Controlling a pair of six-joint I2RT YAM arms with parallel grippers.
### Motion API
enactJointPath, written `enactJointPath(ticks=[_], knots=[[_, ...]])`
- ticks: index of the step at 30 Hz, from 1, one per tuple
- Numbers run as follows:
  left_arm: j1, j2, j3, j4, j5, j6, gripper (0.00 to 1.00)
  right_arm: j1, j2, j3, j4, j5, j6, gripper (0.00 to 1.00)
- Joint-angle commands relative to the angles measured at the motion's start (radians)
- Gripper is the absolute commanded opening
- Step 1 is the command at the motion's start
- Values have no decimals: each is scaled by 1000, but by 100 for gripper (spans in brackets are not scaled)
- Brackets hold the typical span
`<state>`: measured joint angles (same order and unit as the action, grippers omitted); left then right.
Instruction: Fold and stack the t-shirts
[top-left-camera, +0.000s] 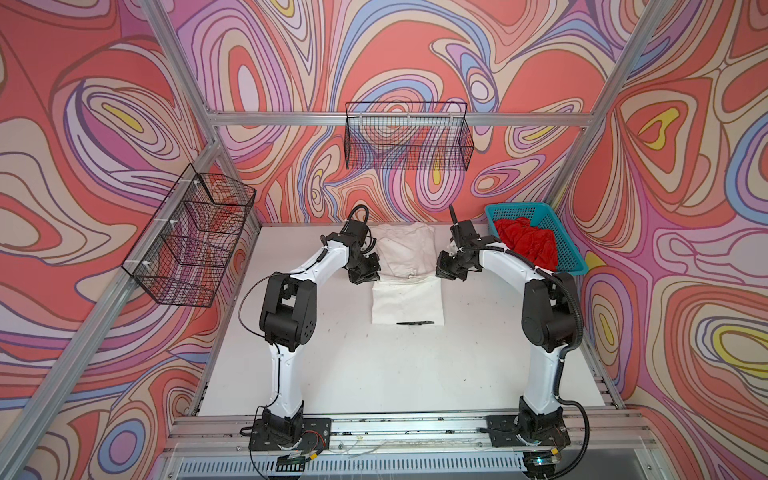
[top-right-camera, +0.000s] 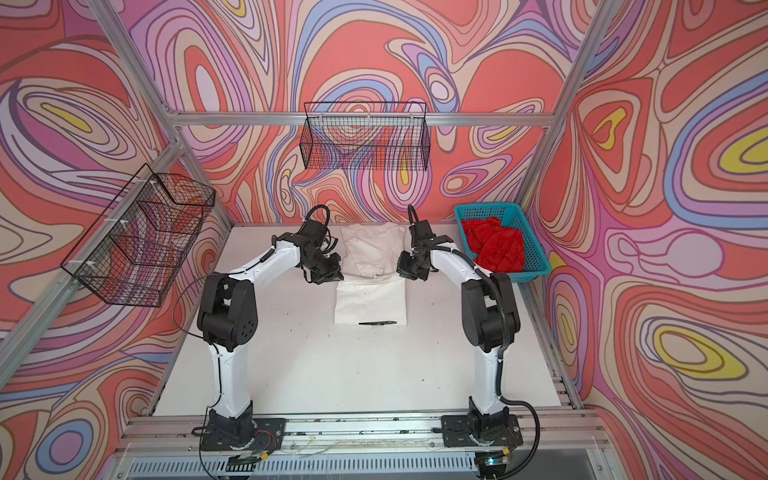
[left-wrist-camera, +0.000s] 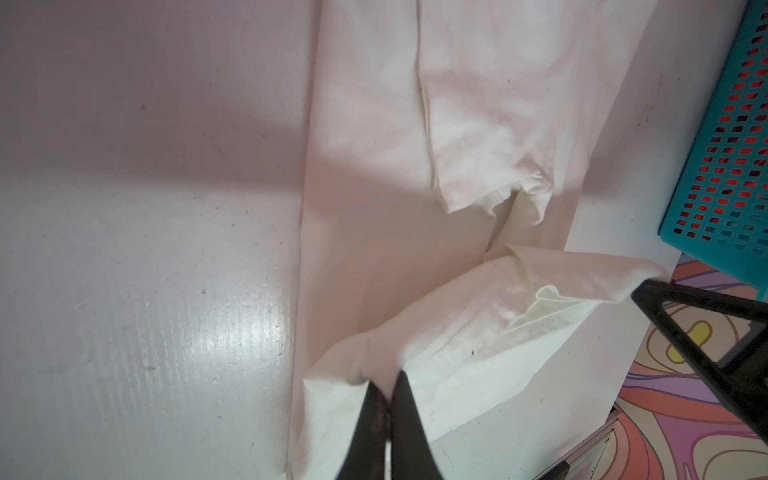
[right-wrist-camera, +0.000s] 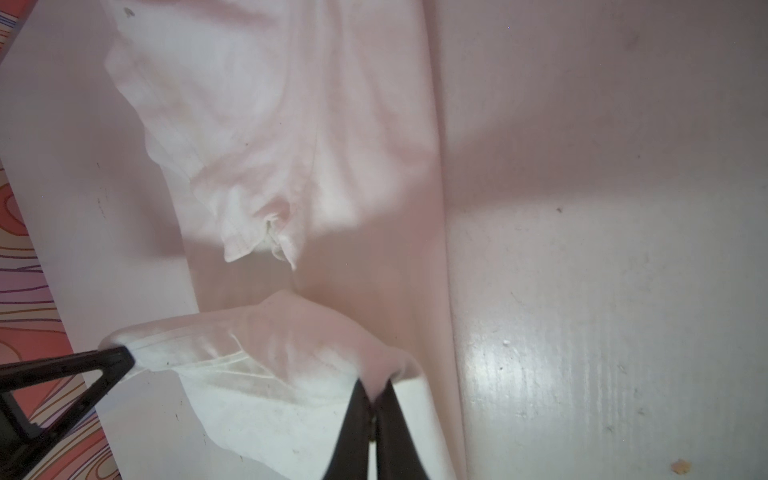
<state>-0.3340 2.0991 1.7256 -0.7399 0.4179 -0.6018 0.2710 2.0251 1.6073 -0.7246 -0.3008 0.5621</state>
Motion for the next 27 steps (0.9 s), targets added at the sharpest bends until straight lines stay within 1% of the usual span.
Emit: enactJointPath(ticks=[1,4,12,27], knots=[[5,39,36,-4,-7,17,0,-16,34,39,5,-8,-21,0],[4,62,49,-12,-8,20,0,-21,42,46,14,-6,-23,0],[19,65,42,8,-34,18,0,-27,83,86,22,-17,-24,0],[23,145,147,-4,-24,17,0,-38,137,148,16,-8,-30,0]])
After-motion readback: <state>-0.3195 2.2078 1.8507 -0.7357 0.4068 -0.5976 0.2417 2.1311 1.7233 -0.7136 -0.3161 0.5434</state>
